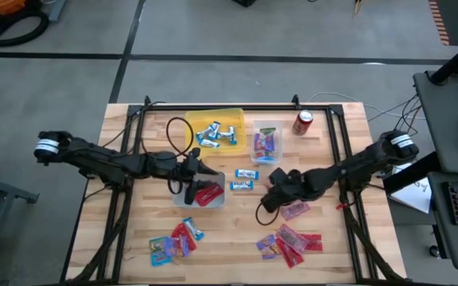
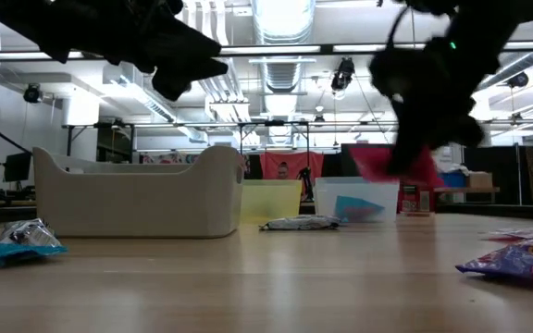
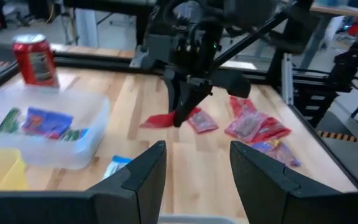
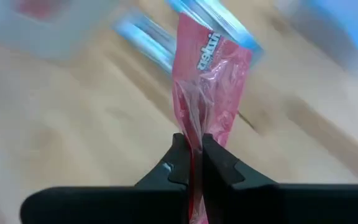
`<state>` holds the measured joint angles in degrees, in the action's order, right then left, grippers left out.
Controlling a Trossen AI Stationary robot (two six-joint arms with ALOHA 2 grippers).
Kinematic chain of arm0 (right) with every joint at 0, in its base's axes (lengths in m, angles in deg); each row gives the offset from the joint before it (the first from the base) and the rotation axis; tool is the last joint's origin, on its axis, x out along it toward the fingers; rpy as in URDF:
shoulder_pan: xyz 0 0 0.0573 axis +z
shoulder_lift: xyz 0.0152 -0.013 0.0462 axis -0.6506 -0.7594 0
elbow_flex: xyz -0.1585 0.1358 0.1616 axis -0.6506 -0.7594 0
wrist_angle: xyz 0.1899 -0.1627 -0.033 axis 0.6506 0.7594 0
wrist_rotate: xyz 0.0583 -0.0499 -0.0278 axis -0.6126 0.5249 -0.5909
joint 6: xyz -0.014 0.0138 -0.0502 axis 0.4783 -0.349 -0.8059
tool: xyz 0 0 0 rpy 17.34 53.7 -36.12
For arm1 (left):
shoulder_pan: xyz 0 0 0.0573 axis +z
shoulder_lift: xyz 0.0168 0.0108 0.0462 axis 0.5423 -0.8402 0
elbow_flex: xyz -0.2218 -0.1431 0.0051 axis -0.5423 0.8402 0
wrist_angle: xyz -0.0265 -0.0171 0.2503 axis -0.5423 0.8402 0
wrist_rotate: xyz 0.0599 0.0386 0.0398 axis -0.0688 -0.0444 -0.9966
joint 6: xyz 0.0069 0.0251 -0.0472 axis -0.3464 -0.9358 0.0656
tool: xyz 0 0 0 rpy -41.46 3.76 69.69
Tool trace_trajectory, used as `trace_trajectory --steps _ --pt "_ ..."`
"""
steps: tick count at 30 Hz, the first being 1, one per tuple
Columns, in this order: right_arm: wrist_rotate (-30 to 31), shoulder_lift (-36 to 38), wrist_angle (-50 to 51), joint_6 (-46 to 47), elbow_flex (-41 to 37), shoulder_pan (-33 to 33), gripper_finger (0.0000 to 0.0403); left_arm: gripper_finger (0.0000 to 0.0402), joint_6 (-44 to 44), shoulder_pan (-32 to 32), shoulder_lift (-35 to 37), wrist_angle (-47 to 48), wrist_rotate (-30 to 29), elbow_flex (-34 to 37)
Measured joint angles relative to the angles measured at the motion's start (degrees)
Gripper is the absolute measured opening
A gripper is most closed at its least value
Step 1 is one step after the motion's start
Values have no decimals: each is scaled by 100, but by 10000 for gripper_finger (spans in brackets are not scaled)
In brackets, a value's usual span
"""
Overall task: Sort candy
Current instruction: Put the red candy into the gray bin
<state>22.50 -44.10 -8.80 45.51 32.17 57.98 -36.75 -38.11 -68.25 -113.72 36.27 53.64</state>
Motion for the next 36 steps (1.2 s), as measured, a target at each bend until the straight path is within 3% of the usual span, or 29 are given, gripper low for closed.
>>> trace_trajectory --steps 7,17,25,30,36 --pt "-47 171 -2523 -2496 -7 221 10 162 -296 -225 -339 -704 16 0" --pt "-1555 -154 -4813 -4586 -7 199 11 162 -404 -262 -879 -2070 1026 -2" --pt "-1794 -267 -5555 -5162 -4 115 11 162 -404 -275 -1271 -2605 1044 -2" --pt "-1791 -331 -5612 -5139 -4 -62 12 162 -397 -283 -1740 -3492 1685 -76" --pt "-1838 -390 -5602 -4985 -4 -186 12 162 -301 -279 -2126 -3844 1730 -296"
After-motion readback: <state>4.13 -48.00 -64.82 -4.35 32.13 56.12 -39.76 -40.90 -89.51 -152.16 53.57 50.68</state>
